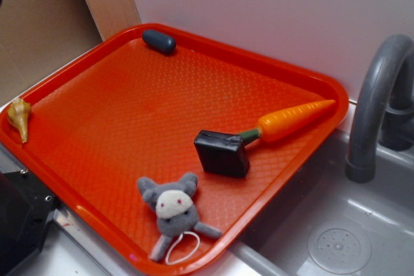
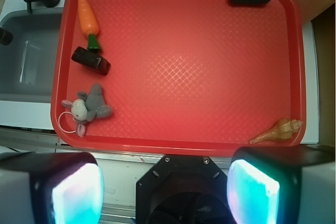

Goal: Grab the black box.

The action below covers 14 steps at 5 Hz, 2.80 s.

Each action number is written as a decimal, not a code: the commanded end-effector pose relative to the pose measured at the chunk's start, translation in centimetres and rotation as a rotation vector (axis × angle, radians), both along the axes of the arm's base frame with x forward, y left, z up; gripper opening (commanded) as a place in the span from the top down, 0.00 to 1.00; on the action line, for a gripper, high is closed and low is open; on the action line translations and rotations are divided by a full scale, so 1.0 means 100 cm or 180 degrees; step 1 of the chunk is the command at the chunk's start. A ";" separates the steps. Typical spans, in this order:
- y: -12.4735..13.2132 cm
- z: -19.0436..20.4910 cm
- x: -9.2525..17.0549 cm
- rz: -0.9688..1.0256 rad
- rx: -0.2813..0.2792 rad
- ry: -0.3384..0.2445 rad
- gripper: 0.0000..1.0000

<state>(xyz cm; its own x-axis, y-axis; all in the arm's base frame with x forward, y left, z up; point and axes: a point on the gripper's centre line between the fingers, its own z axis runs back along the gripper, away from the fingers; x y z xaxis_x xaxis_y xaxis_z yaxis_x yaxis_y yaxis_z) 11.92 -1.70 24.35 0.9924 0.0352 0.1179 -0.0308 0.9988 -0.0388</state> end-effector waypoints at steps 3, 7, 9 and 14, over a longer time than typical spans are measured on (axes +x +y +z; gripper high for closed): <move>0.009 -0.073 0.077 -0.0667 -0.0015 -0.0030 0.00; -0.072 -0.147 0.075 -0.2495 0.0502 -0.0162 0.00; -0.110 -0.135 0.077 -0.2752 0.0420 -0.0416 0.00; -0.116 -0.157 0.115 -0.2765 0.0214 -0.0255 0.00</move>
<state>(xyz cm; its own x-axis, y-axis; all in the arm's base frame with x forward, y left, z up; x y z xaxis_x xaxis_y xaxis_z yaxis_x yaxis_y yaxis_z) 22.93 -12.84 7.57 0.6572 -0.7451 0.1135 0.7471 0.6639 0.0325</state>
